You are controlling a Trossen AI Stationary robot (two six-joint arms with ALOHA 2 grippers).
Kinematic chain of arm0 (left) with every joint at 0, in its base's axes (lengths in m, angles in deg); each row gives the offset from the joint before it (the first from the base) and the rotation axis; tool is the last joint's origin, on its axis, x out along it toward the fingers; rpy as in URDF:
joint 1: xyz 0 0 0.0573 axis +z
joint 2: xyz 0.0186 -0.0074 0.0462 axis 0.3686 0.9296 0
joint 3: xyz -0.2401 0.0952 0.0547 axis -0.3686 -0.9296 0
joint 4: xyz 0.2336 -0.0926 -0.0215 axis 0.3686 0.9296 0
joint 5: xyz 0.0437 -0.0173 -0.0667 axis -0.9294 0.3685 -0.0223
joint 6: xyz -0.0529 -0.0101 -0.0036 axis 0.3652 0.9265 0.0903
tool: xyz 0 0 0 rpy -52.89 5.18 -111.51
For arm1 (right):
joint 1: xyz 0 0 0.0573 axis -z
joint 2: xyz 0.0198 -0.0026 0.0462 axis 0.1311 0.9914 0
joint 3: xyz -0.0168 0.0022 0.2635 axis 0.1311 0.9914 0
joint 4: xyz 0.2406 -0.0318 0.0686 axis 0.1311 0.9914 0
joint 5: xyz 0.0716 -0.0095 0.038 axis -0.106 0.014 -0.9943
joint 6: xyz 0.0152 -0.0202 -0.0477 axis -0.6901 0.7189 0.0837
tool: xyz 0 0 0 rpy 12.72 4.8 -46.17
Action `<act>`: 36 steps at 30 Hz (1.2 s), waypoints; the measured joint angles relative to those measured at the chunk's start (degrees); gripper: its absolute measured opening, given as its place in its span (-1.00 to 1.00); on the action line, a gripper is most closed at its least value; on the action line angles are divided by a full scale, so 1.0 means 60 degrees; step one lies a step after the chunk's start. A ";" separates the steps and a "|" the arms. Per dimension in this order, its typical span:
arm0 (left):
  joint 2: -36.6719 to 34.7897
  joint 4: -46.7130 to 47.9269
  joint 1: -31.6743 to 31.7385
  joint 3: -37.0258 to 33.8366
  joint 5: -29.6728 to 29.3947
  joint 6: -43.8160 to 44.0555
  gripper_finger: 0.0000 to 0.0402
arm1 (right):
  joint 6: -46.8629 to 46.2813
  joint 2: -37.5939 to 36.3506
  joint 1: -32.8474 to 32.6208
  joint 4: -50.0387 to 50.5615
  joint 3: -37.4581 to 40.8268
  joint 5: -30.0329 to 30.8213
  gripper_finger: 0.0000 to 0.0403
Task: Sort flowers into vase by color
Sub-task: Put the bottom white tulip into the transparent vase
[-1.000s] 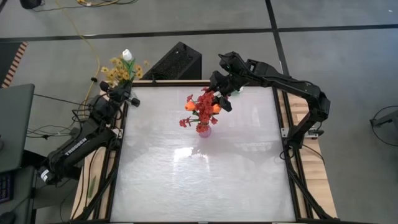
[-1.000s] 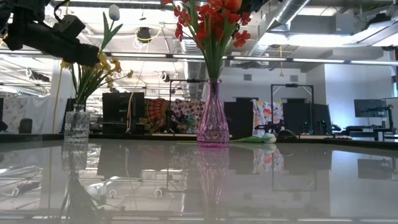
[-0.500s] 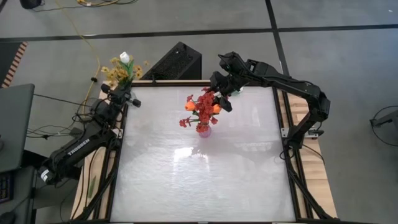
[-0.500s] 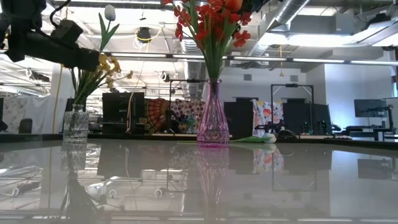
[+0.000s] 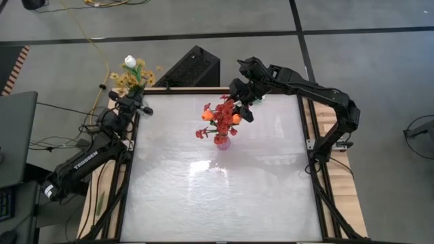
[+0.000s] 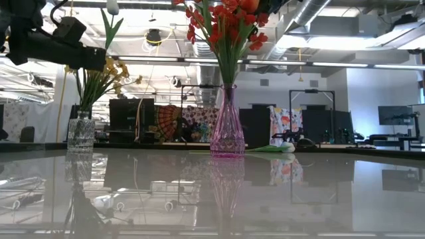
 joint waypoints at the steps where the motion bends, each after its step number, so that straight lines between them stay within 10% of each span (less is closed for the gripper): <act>1: 0.0000 0.0010 0.0000 0.0000 0.0052 0.0001 -1.00 | -0.0001 0.0000 0.0000 0.0000 0.0000 0.0000 0.37; 36: -0.1610 0.3025 -0.0430 0.0585 0.0197 -0.0724 -1.00 | -0.0292 0.0000 -0.0022 -0.0458 0.0004 0.0007 0.37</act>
